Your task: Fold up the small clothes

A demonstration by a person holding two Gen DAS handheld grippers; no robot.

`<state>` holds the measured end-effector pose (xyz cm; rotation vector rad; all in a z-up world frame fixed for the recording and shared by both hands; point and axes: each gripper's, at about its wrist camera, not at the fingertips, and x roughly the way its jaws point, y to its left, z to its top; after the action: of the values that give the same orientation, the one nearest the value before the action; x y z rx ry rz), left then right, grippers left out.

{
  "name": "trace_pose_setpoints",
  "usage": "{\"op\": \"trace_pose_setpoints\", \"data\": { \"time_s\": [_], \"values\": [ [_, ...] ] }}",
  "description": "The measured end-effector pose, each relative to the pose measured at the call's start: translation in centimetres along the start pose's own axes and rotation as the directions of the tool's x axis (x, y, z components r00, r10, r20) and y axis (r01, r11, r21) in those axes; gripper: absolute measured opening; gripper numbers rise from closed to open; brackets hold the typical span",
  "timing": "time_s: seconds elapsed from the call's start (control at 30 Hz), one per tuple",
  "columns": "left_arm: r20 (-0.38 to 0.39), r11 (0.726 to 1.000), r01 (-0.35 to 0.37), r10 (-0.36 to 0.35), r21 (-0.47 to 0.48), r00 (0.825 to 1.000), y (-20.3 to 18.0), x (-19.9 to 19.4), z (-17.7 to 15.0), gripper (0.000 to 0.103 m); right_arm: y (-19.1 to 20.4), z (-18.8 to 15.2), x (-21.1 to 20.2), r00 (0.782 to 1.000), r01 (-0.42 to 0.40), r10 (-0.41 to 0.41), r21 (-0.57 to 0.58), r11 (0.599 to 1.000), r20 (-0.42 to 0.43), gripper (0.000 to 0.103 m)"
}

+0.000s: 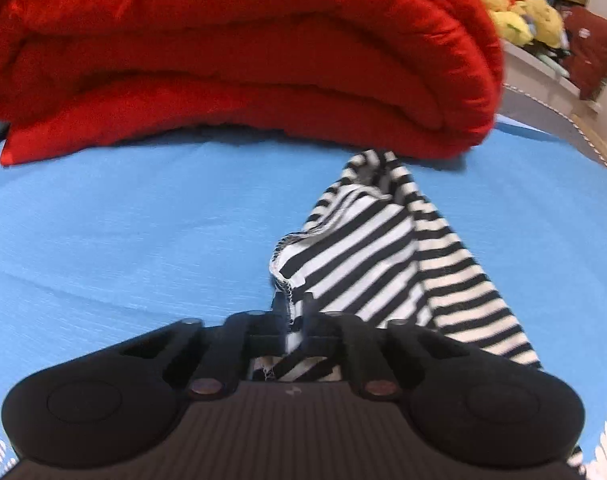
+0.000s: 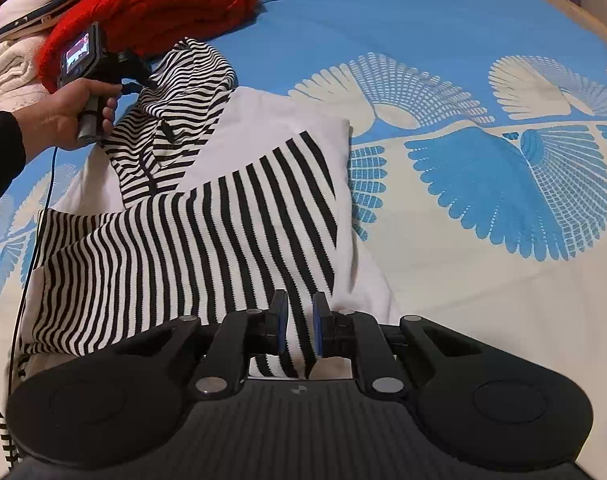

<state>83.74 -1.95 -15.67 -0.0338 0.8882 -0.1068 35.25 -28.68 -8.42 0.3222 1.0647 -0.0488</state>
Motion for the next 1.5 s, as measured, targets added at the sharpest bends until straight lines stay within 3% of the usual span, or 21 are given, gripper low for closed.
{"op": "trace_pose_setpoints", "data": {
  "time_s": [0.23, 0.3, 0.4, 0.5, 0.6, 0.67, 0.7, 0.8, 0.83, 0.9, 0.93, 1.0, 1.07, 1.1, 1.2, 1.27, 1.3, 1.33, 1.37, 1.43, 1.5],
  "values": [
    [0.129, 0.980, 0.134, -0.153, 0.144, 0.980, -2.8, -11.1, -2.0, 0.004, -0.2, 0.6, -0.5, 1.000, 0.020, -0.020, 0.025, 0.999, 0.020, 0.014],
    [0.164, 0.955, 0.165, -0.209, 0.246, 0.964, -4.2, -16.2, -4.8, 0.004, -0.2, 1.1, -1.1, 0.999, 0.016, -0.017, 0.036, 0.999, 0.040, 0.014],
    [0.183, 0.893, 0.222, -0.312, 0.391, 0.932, -6.0, -25.1, -11.7, 0.004, -0.1, 1.6, -2.0, 0.997, 0.014, -0.018, 0.054, 0.998, 0.068, 0.014],
    [0.112, 0.806, 0.279, -0.389, 0.522, 0.914, -6.9, -33.2, -20.8, 0.004, 0.0, 1.9, -3.1, 0.996, 0.002, -0.010, 0.082, 0.997, 0.093, 0.014],
    [-0.123, 0.754, 0.418, -0.417, 0.507, 0.900, -6.3, -37.7, -28.7, 0.008, 0.0, 2.1, -4.1, 0.993, -0.013, 0.001, 0.105, 0.994, 0.118, 0.014],
    [-0.185, 0.774, 0.430, -0.390, 0.465, 0.902, -5.6, -39.9, -31.5, 0.008, -0.1, 2.2, -4.7, 0.992, -0.023, 0.007, 0.122, 0.992, 0.129, 0.014],
    [-0.165, 0.813, 0.417, -0.384, 0.407, 0.909, -4.7, -40.7, -31.7, 0.014, -0.1, 2.2, -4.9, 0.991, -0.027, 0.010, 0.133, 0.991, 0.132, 0.014],
    [-0.037, 0.925, 0.351, -0.350, 0.144, 0.936, -1.6, -41.6, -29.7, 0.033, 0.1, 2.1, -5.4, 0.990, -0.052, 0.031, 0.149, 0.987, 0.136, 0.014],
    [0.008, 0.947, 0.317, -0.318, 0.059, 0.948, -0.5, -41.3, -29.1, 0.040, 0.2, 2.0, -5.5, 0.990, -0.055, 0.035, 0.149, 0.987, 0.137, 0.014],
    [0.055, 0.975, 0.222, -0.222, 0.001, 0.973, 0.9, -40.0, -28.3, 0.053, 0.7, 1.7, -5.5, 0.990, -0.064, 0.045, 0.145, 0.987, 0.132, 0.014],
    [0.051, 0.987, 0.158, -0.158, 0.008, 0.986, 0.9, -38.7, -28.2, 0.059, 1.0, 1.6, -5.5, 0.991, -0.068, 0.050, 0.144, 0.987, 0.128, 0.014],
    [0.008, 0.996, 0.083, -0.083, 0.034, 0.996, 0.8, -36.2, -28.1, 0.060, 1.5, 1.5, -5.5, 0.990, -0.083, 0.066, 0.141, 0.986, 0.123, 0.014],
    [-0.013, 0.994, 0.096, -0.095, 0.056, 0.995, 0.2, -34.3, -27.9, 0.067, 1.9, 1.5, -5.4, 0.989, -0.110, 0.094, 0.132, 0.985, 0.118, 0.016],
    [-0.025, 0.991, 0.114, -0.112, 0.065, 0.993, -0.1, -33.7, -27.8, 0.077, 2.1, 1.4, -5.3, 0.988, -0.120, 0.105, 0.131, 0.984, 0.113, 0.019],
    [-0.025, 0.988, 0.114, -0.112, 0.107, 0.993, -1.2, -32.1, -27.7, 0.079, 2.4, 1.4, -4.8, 0.987, -0.145, 0.134, 0.138, 0.980, 0.090, 0.028],
    [-0.026, 0.983, 0.130, -0.128, 0.129, 0.991, -1.1, -31.8, -28.1, 0.077, 2.7, 1.4, -4.6, 0.987, -0.150, 0.140, 0.137, 0.979, 0.081, 0.030],
    [-0.031, 0.978, 0.148, -0.145, 0.146, 0.989, -1.3, -32.1, -28.1, 0.060, 2.9, 1.4, -4.5, 0.987, -0.151, 0.141, 0.137, 0.979, 0.079, 0.031],
    [-0.047, 0.970, 0.175, -0.169, 0.171, 0.984, -1.4, -32.2, -28.1, 0.015, 3.0, 1.4, -4.4, 0.987, -0.153, 0.143, 0.138, 0.979, 0.077, 0.033],
    [-0.068, 0.961, 0.196, -0.186, 0.194, 0.980, -1.8, -32.4, -28.0, 0.002, 3.1, 1.4, -4.2, 0.986, -0.157, 0.148, 0.142, 0.977, 0.073, 0.034],
    [-0.062, 0.936, 0.249, -0.241, 0.250, 0.969, -2.7, -34.0, -27.9, 0.002, 3.0, 1.3, -4.1, 0.985, -0.165, 0.156, 0.153, 0.974, 0.067, 0.036],
    [-0.062, 0.886, 0.371, -0.369, 0.280, 0.928, -4.0, -36.3, -27.6, 0.002, 2.9, 1.3, -4.1, 0.985, -0.166, 0.157, 0.158, 0.973, 0.068, 0.036]
  ]
}}
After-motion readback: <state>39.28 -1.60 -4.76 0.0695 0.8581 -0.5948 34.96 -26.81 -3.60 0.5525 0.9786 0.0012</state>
